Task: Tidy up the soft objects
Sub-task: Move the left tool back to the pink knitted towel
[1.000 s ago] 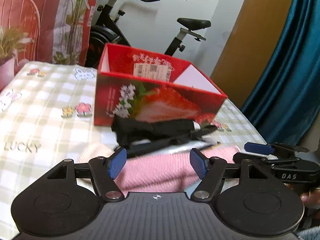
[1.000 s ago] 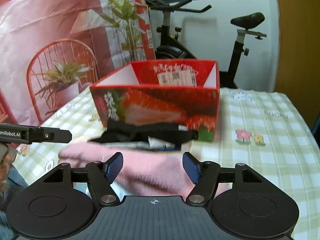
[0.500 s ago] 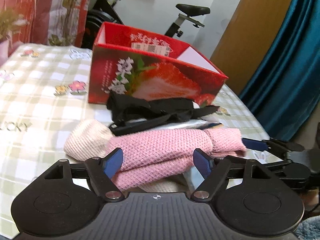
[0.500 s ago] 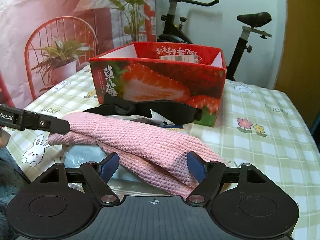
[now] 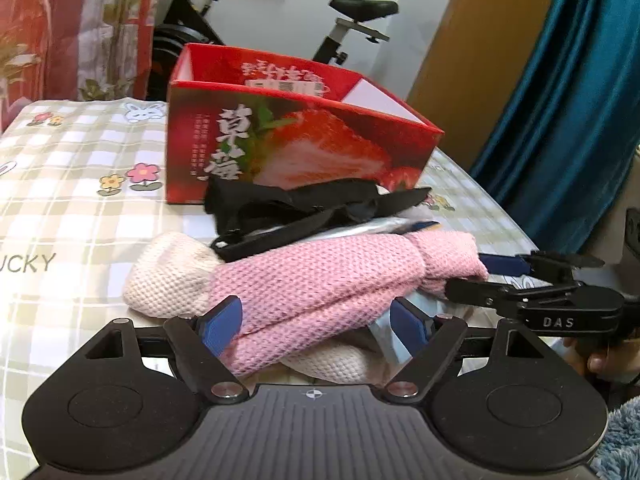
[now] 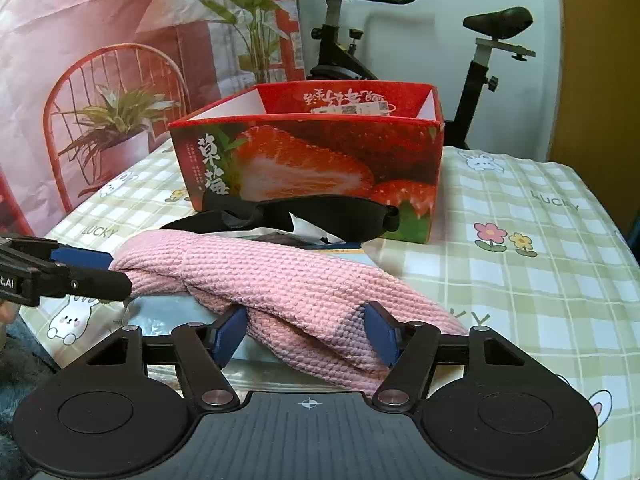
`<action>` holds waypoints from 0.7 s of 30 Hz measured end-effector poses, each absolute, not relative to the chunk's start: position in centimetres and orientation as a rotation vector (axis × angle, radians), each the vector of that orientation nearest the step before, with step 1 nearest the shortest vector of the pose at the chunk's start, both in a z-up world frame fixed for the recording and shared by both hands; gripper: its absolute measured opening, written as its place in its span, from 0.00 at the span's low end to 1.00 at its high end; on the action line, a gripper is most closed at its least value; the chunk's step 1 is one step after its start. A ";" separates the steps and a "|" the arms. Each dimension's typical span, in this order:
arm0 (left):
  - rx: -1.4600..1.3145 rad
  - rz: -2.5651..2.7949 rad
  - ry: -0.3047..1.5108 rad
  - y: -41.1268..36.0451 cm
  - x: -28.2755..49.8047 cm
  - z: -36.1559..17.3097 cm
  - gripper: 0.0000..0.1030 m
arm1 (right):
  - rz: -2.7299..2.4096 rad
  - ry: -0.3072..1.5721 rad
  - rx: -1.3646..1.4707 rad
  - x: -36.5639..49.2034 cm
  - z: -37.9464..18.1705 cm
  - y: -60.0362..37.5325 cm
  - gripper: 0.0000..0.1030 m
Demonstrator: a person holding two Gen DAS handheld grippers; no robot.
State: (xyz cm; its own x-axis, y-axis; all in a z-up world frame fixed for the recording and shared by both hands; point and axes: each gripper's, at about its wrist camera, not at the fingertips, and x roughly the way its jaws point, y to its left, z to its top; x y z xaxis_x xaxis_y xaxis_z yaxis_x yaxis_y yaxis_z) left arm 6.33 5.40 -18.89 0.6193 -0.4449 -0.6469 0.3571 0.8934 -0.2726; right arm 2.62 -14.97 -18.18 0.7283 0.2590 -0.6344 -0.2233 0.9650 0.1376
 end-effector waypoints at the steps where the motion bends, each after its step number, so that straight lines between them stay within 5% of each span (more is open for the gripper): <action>1: -0.118 -0.451 0.778 5.6 6.3 -18.9 0.80 | 0.265 0.707 0.054 2.6 -18.2 -14.9 0.60; 19: 0.117 -0.422 0.738 3.9 5.7 -19.7 0.79 | 0.261 0.703 0.108 2.7 -18.2 -15.8 0.54; 21: 0.096 -0.424 0.748 4.3 5.8 -19.8 0.73 | 0.261 0.704 0.112 2.6 -18.1 -15.9 0.55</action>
State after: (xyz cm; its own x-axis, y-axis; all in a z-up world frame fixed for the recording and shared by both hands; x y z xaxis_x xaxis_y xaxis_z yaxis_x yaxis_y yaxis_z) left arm 5.82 4.28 -19.83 0.6528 -0.3388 -0.6775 0.4065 0.9114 -0.0641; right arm 2.59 -15.88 -18.15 0.7315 0.2743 -0.6243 -0.1989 0.9615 0.1894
